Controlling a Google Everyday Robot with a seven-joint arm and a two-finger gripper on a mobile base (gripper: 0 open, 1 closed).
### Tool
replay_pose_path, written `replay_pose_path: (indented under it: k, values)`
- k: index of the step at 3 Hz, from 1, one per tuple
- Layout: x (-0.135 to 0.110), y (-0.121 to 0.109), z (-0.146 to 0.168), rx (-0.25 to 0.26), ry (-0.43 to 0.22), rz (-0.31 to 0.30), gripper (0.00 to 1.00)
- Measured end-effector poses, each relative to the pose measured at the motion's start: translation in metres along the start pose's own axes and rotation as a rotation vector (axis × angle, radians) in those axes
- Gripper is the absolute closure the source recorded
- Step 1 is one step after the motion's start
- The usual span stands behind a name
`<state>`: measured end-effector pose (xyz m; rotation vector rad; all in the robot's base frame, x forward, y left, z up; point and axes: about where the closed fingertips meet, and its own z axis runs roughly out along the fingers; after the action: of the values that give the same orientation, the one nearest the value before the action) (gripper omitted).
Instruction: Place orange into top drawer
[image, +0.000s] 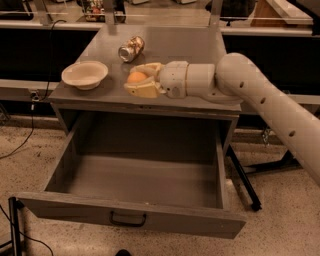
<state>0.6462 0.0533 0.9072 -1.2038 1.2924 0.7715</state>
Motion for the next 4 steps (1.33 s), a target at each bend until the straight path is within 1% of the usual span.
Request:
replay_pose_path:
  k: [1,2,3,4]
  values:
    - [0.018,0.047,0.016,-0.069,-0.031,0.162,1.00]
    - [0.046,0.095,0.026,-0.147,0.005,0.275,1.00]
    - [0.062,0.117,0.025,-0.181,0.073,0.309,1.00]
    - [0.064,0.119,0.025,-0.184,0.078,0.313,1.00]
